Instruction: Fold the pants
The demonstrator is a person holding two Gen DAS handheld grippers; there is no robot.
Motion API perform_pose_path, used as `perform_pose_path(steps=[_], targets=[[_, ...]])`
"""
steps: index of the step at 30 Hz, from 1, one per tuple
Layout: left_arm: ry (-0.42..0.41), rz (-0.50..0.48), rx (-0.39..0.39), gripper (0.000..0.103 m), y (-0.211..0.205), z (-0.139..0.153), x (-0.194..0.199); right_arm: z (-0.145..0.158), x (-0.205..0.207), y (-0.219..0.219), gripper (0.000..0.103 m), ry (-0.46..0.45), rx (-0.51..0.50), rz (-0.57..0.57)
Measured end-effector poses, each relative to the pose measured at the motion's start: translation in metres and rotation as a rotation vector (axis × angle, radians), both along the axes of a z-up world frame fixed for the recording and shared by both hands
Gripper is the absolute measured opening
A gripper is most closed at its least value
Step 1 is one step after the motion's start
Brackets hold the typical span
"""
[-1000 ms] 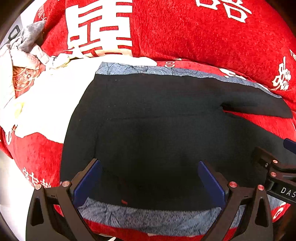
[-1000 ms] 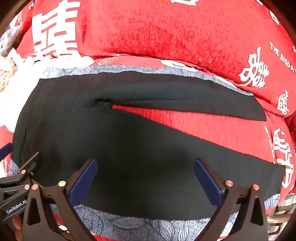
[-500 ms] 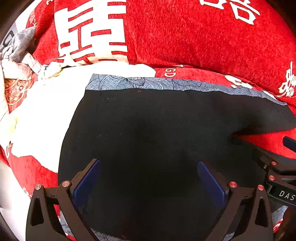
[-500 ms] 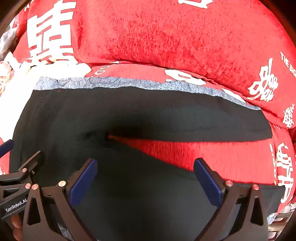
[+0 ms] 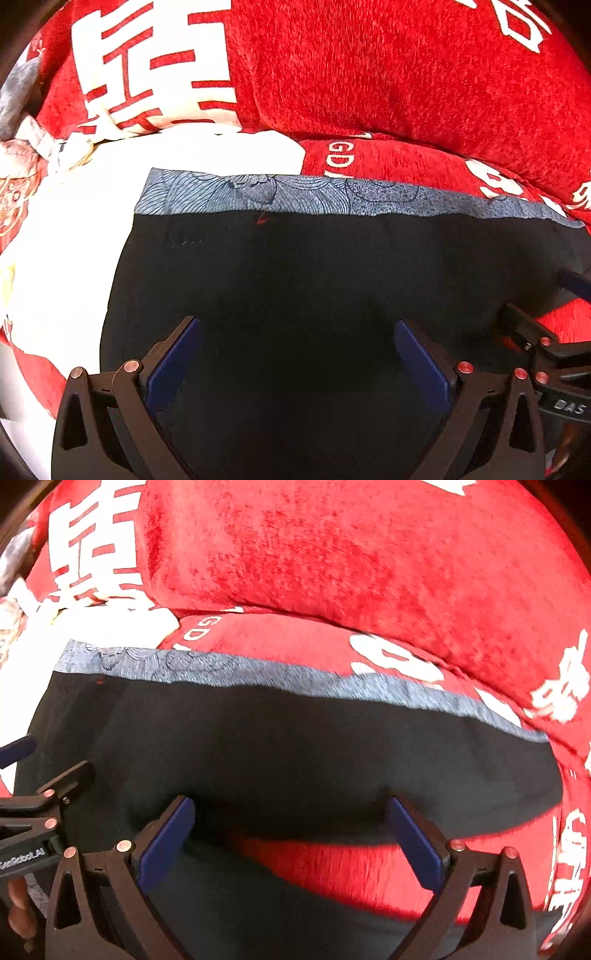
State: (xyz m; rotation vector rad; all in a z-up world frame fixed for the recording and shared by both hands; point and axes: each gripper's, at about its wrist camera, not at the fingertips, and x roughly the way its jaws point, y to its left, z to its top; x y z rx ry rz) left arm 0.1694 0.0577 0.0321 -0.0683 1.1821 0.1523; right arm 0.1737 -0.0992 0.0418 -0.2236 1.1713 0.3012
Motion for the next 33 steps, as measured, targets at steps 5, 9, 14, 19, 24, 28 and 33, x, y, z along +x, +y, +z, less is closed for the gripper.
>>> perform_pose_path(steps=[5,9,14,19,24,28,33], targets=[[0.026,0.032,-0.054,0.103,0.015,-0.005,0.017,0.015,0.023,0.004,0.103,0.016,0.153,0.072],[0.054,0.072,-0.077,0.103,0.031,-0.012,0.027,0.009,0.043,0.036,0.103,0.014,0.153,0.211],[0.088,0.102,-0.065,0.103,0.047,-0.019,0.033,-0.019,0.070,0.086,0.103,0.047,0.107,0.451],[0.101,0.115,-0.085,0.103,0.062,-0.025,0.035,-0.045,0.099,0.106,0.103,0.163,0.137,0.551],[0.100,0.113,-0.095,0.103,0.067,-0.027,0.036,-0.072,0.100,0.116,0.100,0.205,0.098,0.612],[0.102,0.128,-0.100,0.103,0.069,-0.029,0.041,-0.064,0.087,0.116,0.072,0.195,0.138,0.652],[0.095,0.161,-0.181,0.103,0.075,-0.023,0.052,-0.051,0.067,0.114,0.022,0.124,0.084,0.657]])
